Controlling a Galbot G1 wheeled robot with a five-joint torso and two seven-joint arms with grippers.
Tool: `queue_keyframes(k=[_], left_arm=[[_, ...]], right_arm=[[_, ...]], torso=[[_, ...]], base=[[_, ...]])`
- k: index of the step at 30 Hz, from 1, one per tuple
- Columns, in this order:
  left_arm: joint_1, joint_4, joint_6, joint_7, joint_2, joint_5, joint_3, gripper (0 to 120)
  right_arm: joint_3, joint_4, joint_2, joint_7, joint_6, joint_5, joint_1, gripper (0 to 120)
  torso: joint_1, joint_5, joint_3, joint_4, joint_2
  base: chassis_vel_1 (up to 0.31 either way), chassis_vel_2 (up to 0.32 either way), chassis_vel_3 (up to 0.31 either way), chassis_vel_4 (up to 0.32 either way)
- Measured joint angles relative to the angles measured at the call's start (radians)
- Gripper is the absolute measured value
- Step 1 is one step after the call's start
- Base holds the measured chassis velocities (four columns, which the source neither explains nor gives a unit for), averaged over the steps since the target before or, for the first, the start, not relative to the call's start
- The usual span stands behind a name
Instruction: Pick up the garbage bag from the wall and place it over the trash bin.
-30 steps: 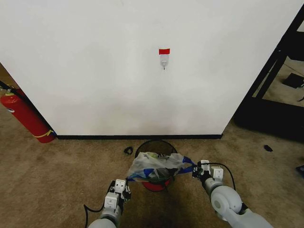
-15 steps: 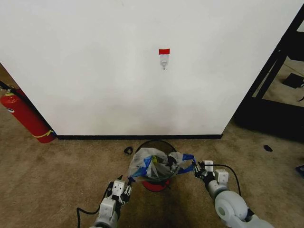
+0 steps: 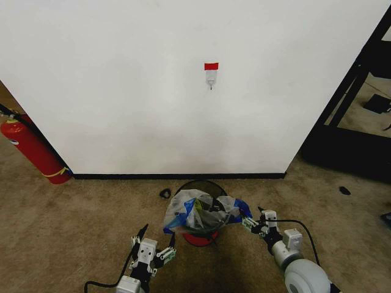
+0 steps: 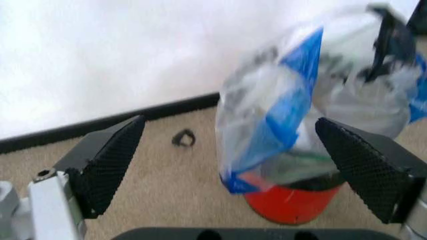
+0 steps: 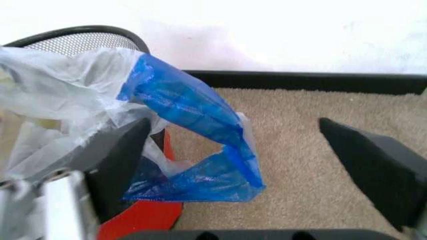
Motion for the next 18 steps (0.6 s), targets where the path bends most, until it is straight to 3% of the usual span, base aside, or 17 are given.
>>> queue_keyframes(k=[1, 6, 9, 11, 14, 15, 18], left_arm=[[0.002, -0.045, -0.010, -0.002, 0.017, -0.018, -0.032, 100], [-0.117, -0.088, 0.045, -0.013, 0.062, -0.175, -0.055, 100], [-0.330, -0.086, 0.121, -0.034, 0.118, -0.400, -0.051, 100], [-0.468, -0.050, 0.166, -0.028, 0.154, -0.544, -0.036, 100], [-0.681, 0.045, 0.225, 0.069, 0.199, -0.727, 0.008, 100], [-0.681, 0.045, 0.225, 0.069, 0.199, -0.727, 0.008, 100], [-0.903, 0.159, 0.303, 0.121, 0.197, -0.895, 0.122, 100]], right_arm=[[0.030, 0.020, -0.001, -0.029, 0.075, -0.035, -0.037, 100], [0.117, 0.026, 0.021, -0.136, 0.206, -0.012, -0.091, 100], [0.188, 0.001, 0.057, -0.246, 0.337, 0.017, -0.130, 100], [0.226, -0.018, 0.086, -0.310, 0.413, 0.014, -0.144, 100], [0.279, -0.008, 0.130, -0.383, 0.486, 0.006, -0.183, 100], [0.279, -0.008, 0.130, -0.383, 0.486, 0.006, -0.183, 100], [0.310, 0.031, 0.161, -0.411, 0.508, -0.006, -0.228, 100]], torso=[[0.000, 0.0000, 0.000, 0.0003, 0.000], [0.000, 0.0000, 0.000, 0.0001, 0.000], [0.000, -0.0002, 0.000, -0.0004, 0.000], [0.000, 0.0000, 0.000, -0.0003, 0.000], [0.000, 0.0000, 0.000, 0.0000, 0.000], [0.000, 0.0000, 0.000, 0.0000, 0.000], [0.000, 0.0000, 0.000, 0.0003, 0.000]], base=[[0.000, 0.000, 0.000, 0.000], [0.000, 0.000, 0.000, 0.000], [0.000, 0.000, 0.000, 0.000], [0.000, 0.000, 0.000, 0.000], [0.000, 0.000, 0.000, 0.000], [0.000, 0.000, 0.000, 0.000], [0.000, 0.000, 0.000, 0.000]])
